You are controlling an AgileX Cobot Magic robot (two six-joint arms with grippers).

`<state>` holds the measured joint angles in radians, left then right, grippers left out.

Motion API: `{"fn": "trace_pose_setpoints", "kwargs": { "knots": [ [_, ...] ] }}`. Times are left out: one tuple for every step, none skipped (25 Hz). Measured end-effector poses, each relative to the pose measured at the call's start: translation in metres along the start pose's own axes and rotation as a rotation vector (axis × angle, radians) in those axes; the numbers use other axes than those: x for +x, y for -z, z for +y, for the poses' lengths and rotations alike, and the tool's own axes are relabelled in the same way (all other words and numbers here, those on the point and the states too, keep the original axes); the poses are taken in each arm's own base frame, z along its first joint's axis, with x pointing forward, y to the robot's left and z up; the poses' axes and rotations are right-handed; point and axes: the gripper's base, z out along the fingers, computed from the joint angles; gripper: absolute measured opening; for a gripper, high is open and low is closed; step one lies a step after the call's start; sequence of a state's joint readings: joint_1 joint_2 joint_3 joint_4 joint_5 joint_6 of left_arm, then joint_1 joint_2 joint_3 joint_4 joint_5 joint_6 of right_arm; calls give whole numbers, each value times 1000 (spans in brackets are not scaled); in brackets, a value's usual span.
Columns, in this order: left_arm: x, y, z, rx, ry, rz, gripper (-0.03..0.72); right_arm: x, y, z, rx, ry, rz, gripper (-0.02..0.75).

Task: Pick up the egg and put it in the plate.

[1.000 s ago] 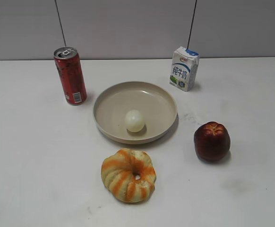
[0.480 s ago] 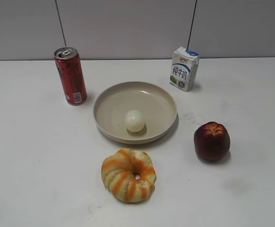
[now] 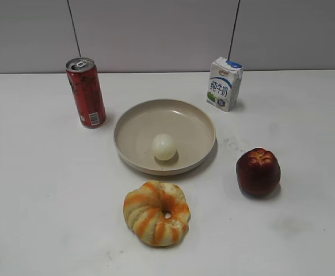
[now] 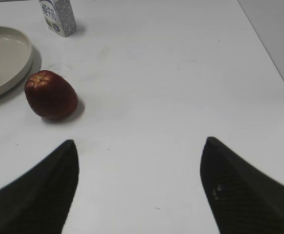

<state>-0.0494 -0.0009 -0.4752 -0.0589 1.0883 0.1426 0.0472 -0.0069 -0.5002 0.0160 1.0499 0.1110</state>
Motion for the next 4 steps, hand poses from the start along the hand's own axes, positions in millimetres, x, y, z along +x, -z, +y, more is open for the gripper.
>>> {"fn": "trace_pose_setpoints", "kwargs": {
  "knots": [
    [0, 0, 0, -4, 4, 1, 572, 0, 0, 0, 0, 0, 0, 587],
    [0, 0, 0, -7, 5, 1, 572, 0, 0, 0, 0, 0, 0, 587],
    [0, 0, 0, -9, 5, 1, 572, 0, 0, 0, 0, 0, 0, 587],
    [0, 0, 0, -9, 5, 1, 572, 0, 0, 0, 0, 0, 0, 587]
  ]
}}
